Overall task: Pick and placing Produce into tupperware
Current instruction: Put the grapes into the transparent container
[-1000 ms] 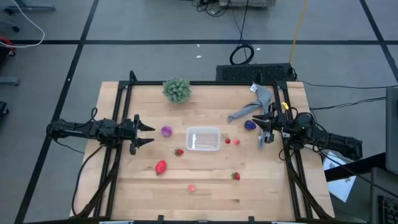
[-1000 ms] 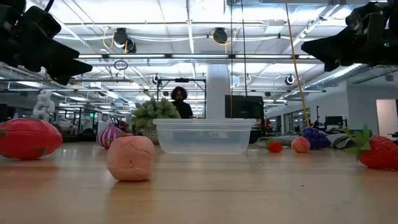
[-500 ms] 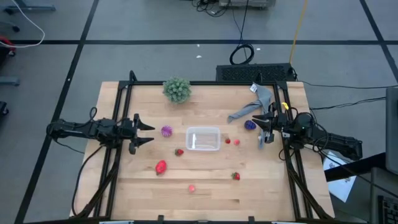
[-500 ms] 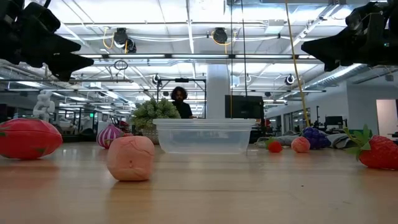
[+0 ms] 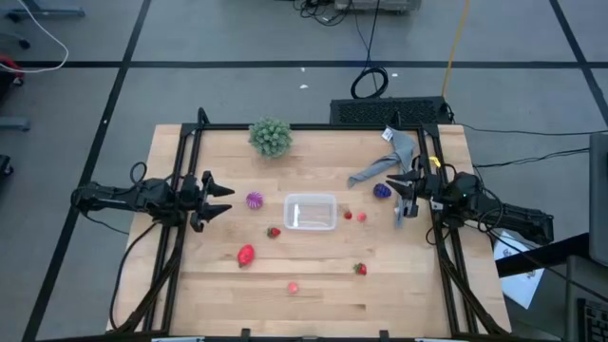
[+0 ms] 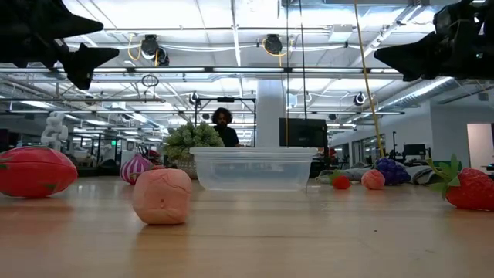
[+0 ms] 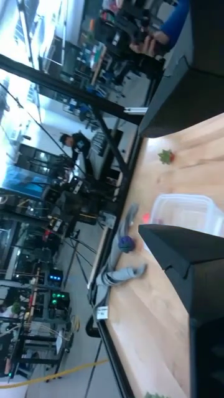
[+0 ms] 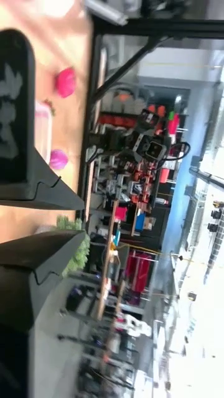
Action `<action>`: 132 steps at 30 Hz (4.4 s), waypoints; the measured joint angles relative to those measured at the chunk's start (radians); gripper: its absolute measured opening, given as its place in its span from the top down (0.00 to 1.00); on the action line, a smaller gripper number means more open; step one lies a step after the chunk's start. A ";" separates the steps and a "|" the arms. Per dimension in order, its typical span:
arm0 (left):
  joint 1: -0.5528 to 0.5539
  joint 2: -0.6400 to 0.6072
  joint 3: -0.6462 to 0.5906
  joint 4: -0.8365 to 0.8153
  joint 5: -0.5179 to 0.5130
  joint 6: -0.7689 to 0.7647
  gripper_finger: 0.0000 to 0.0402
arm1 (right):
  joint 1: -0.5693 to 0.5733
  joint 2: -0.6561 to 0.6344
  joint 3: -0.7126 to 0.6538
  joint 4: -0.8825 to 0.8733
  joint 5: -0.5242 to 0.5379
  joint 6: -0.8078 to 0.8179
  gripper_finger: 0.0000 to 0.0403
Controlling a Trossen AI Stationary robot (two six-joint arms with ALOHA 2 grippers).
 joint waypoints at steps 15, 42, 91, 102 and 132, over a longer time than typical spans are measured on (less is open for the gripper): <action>0.000 0.000 0.000 0.073 0.033 -0.122 0.39 | 0.001 0.000 0.000 0.077 -0.005 0.166 0.87; 0.000 0.000 0.000 0.130 -0.028 0.091 0.39 | 0.001 0.000 0.000 0.261 0.025 0.212 0.87; 0.000 0.543 0.805 -1.128 -0.499 -0.272 0.39 | 0.001 1.229 1.438 -1.664 0.282 0.160 0.87; 0.000 0.543 0.805 -1.126 -0.498 -0.280 0.39 | 0.001 1.233 1.359 -1.628 0.282 0.188 0.87; 0.000 0.543 0.805 -1.125 -0.497 -0.283 0.39 | 0.001 1.232 0.956 -1.259 0.188 0.187 0.31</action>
